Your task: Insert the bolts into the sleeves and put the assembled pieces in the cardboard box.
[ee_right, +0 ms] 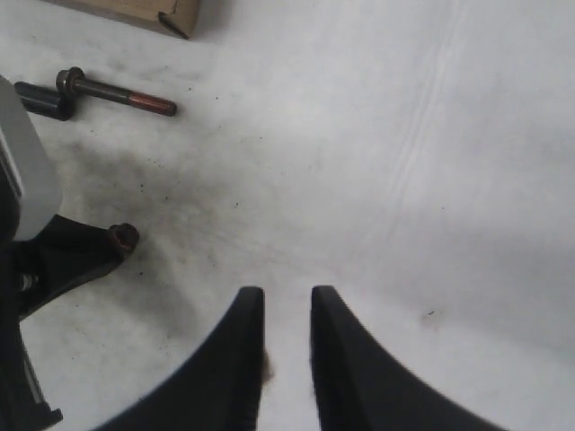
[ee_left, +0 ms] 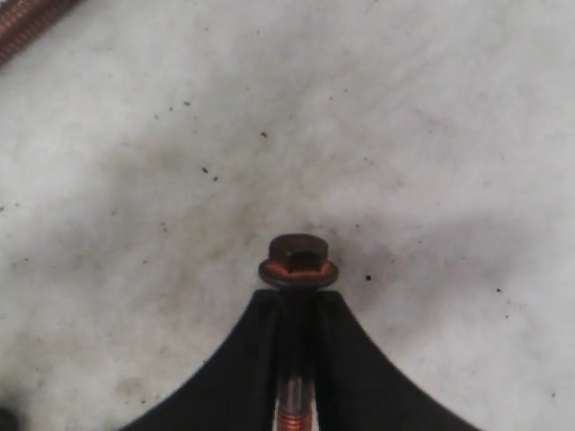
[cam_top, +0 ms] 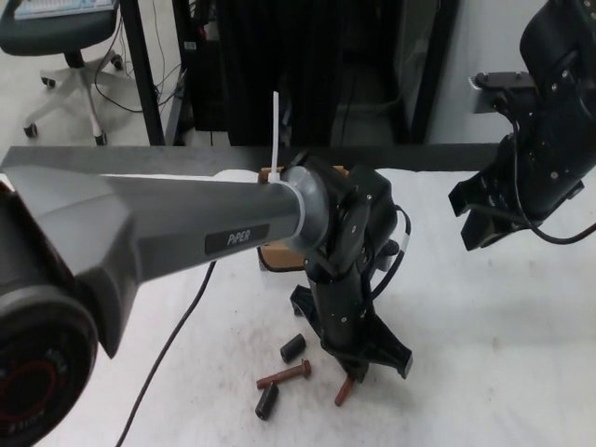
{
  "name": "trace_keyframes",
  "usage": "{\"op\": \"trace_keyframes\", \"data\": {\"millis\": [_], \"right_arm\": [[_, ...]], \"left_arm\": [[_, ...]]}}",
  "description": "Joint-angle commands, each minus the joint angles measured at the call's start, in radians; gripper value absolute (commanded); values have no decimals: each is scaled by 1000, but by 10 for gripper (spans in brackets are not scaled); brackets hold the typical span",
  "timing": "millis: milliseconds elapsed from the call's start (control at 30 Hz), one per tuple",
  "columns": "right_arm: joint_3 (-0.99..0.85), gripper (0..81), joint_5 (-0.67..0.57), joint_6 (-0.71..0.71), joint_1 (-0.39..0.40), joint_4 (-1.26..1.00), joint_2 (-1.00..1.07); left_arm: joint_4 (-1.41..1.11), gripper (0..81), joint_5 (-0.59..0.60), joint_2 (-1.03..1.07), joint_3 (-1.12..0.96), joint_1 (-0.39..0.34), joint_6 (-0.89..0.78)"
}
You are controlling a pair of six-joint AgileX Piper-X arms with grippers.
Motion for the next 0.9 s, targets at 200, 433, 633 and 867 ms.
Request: {"op": "trace_keyframes", "data": {"millis": [200, 433, 633, 867], "right_arm": [[-5, 174, -13, -8, -4, 12, -19], [-5, 174, -195, -8, -1, 3, -19], [-5, 174, -405, -8, 65, -150, -19], [-5, 174, -400, -8, 216, -513, -13]], "left_arm": [[2, 2, -214, -206, -108, 39, 161], [75, 2, -488, -475, -104, 162, 237], [109, 2, -472, -646, -78, 343, 249], [34, 2, -198, -839, 193, 476, 210]]}}
